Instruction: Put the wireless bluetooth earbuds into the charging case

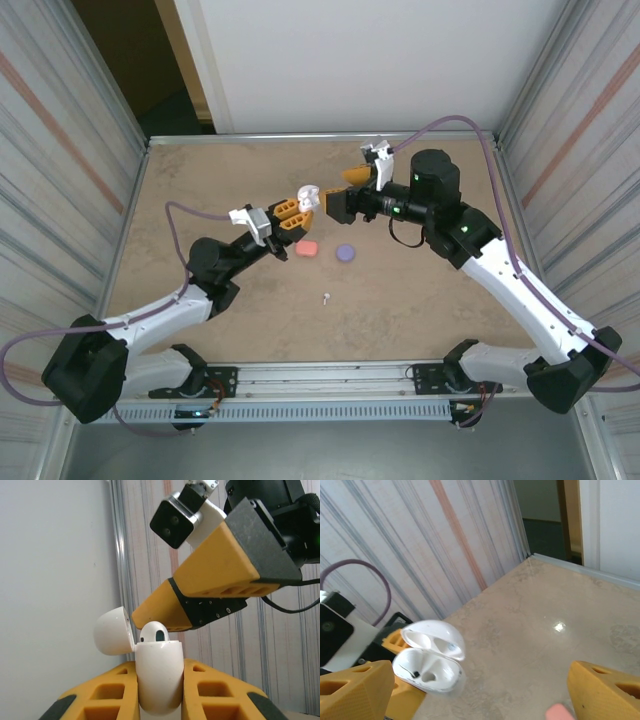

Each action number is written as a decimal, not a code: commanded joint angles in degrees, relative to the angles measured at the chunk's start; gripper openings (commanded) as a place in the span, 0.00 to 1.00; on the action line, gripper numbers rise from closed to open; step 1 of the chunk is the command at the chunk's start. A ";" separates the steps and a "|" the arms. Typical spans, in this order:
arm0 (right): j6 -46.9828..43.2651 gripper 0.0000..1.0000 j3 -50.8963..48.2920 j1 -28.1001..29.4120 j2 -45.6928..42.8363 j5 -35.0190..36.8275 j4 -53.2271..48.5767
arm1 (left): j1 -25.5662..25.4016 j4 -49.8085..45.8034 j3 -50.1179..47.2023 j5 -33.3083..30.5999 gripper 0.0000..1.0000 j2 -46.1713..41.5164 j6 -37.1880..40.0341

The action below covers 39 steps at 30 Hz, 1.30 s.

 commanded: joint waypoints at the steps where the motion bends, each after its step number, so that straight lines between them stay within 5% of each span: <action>1: 1.86 0.88 -1.59 -0.89 -1.41 0.74 -0.59 | -0.45 2.95 -0.75 -1.51 0.00 -2.47 0.67; 26: 11.88 0.78 -17.94 -1.58 -1.26 2.11 -5.52 | -0.47 2.89 -1.72 -2.70 0.00 -4.39 1.23; 39: 17.60 0.69 -25.01 5.03 3.35 7.84 -4.97 | -0.41 3.01 -1.63 -2.37 0.00 -4.53 0.77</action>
